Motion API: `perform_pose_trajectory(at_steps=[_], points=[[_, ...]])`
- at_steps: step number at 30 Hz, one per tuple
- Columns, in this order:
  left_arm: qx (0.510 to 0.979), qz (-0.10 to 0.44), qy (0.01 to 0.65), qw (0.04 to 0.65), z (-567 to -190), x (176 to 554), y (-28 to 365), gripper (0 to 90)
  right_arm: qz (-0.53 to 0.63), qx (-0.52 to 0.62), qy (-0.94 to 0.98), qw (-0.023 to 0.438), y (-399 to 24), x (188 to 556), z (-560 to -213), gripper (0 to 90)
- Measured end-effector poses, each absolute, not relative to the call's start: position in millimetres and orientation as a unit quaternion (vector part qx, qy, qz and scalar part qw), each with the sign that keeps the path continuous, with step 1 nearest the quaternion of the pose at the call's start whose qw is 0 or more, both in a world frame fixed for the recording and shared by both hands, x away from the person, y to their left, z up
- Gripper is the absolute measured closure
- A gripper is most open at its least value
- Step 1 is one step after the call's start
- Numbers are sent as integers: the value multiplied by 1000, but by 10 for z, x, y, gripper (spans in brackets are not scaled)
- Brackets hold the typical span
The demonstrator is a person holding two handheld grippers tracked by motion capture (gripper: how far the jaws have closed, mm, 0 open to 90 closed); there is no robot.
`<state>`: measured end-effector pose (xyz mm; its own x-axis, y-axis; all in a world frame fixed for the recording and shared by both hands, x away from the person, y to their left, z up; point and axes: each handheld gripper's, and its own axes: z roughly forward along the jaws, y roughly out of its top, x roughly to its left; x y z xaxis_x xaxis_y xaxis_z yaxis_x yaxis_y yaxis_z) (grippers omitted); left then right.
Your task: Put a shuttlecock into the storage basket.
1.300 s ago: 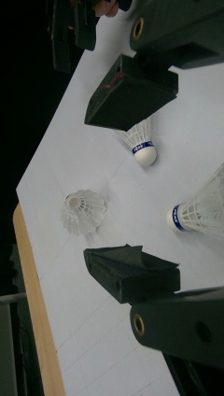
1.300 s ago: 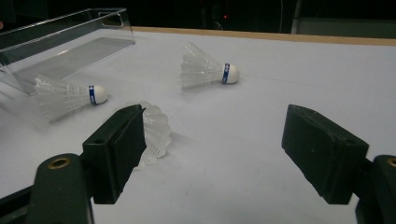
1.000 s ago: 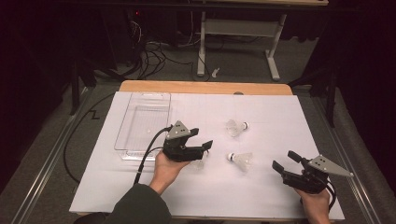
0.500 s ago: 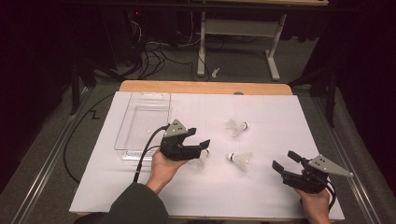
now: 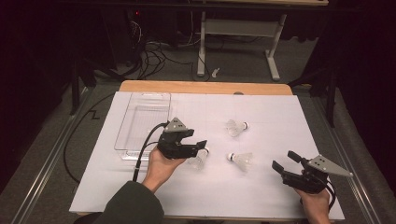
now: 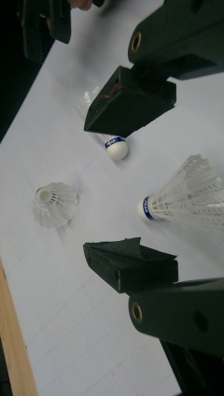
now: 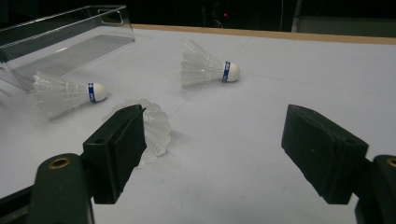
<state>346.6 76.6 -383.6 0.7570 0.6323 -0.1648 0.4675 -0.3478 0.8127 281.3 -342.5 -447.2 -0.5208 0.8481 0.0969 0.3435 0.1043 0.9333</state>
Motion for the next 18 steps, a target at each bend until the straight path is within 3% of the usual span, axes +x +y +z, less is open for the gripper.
perform_pose_trajectory(at_steps=[18], points=[[855,63,335,390,-3881,3548,806,323,514,425,704,244,-3424,2813,-4474,223]])
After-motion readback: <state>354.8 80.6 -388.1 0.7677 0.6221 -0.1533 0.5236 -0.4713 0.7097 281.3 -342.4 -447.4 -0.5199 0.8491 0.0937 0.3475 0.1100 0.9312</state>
